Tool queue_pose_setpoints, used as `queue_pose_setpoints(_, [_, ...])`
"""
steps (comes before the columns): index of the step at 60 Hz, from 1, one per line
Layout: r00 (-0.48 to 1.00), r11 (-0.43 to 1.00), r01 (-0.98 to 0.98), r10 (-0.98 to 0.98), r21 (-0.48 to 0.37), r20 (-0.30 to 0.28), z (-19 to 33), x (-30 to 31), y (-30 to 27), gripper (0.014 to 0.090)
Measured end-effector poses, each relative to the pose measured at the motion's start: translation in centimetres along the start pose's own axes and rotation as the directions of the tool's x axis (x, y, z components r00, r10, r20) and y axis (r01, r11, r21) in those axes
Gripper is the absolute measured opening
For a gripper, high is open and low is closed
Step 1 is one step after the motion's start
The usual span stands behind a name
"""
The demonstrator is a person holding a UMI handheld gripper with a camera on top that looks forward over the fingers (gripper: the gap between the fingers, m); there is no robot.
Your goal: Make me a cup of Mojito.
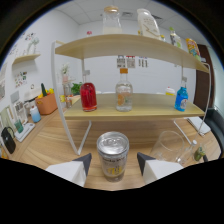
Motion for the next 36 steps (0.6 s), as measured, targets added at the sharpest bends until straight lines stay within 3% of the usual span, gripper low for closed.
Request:
queue_pose_setpoints(8, [1.0, 1.0, 0.003, -0.003, -0.015, 0.012, -4.4, -0.9, -1.4, 0.085])
queue_pose_setpoints(36, [0.995, 0.992, 0.034, -0.045, -0.118, -0.093, -15.0, 5.3, 1.2, 0.0859])
